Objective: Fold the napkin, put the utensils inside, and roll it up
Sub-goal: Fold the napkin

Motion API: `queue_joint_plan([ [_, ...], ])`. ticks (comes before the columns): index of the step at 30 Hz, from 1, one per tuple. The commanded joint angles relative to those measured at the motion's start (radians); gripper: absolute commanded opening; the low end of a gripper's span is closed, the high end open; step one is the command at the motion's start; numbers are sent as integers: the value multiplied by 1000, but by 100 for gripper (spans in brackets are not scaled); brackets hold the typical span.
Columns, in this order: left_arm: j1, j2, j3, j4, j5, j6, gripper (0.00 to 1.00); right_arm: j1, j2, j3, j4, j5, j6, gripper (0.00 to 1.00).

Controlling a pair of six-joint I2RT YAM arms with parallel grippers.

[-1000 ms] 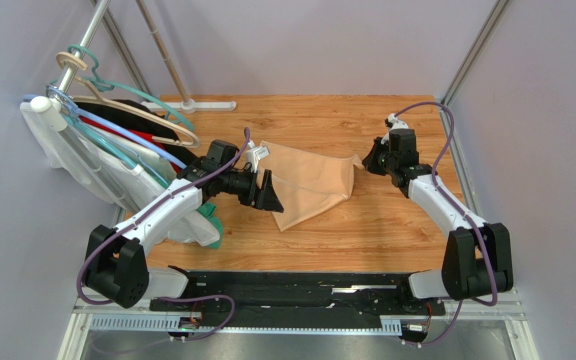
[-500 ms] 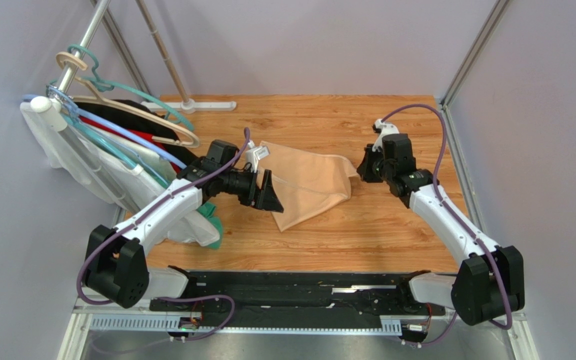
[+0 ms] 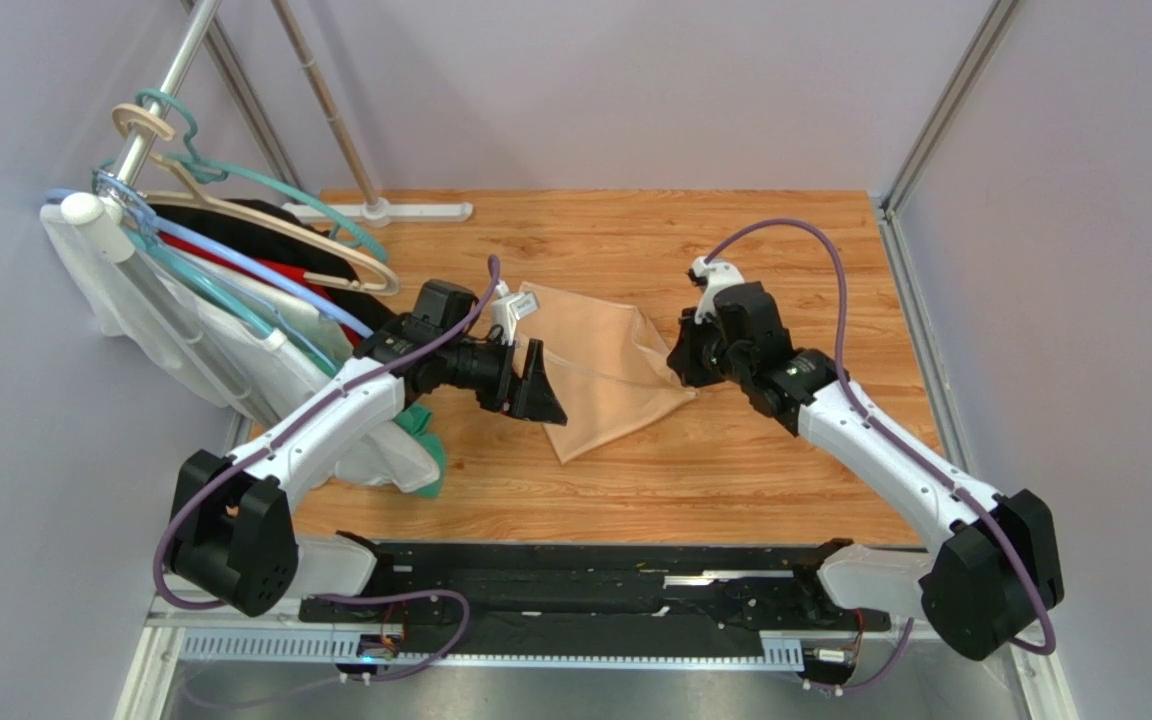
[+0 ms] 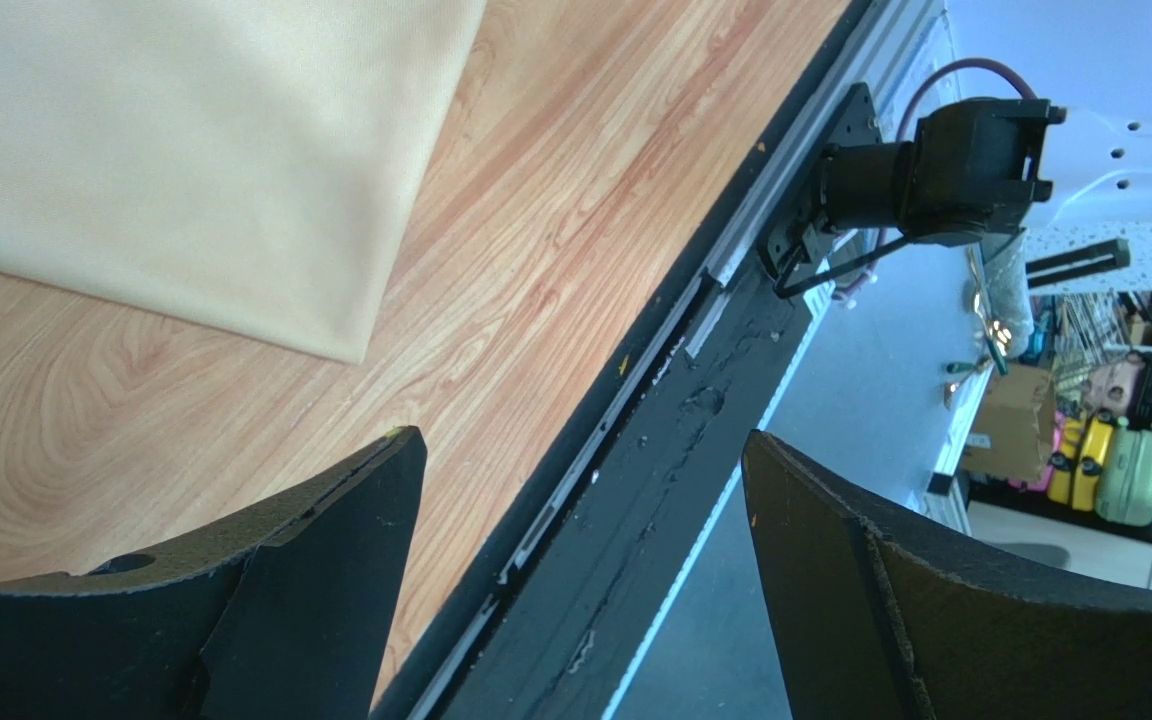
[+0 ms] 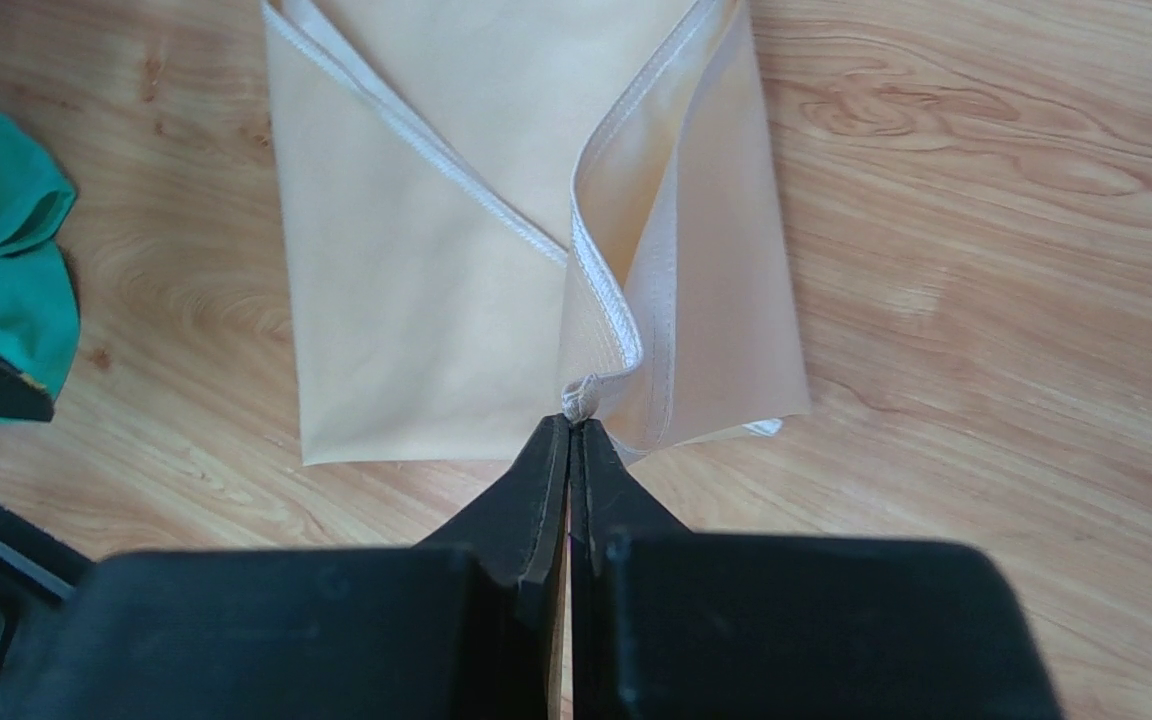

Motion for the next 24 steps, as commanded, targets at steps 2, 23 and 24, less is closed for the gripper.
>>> queue_joint_plan([
  [2,22,-22,11,0,7,-6,87,92,22,37,34,34,45,0],
  [23,22,-19,11,-10,-8,-6,87,328,278,36,223,88,171,0],
  [24,22,-19,12,-10,-8,-8,87,332,287,34,227,85,172,0],
])
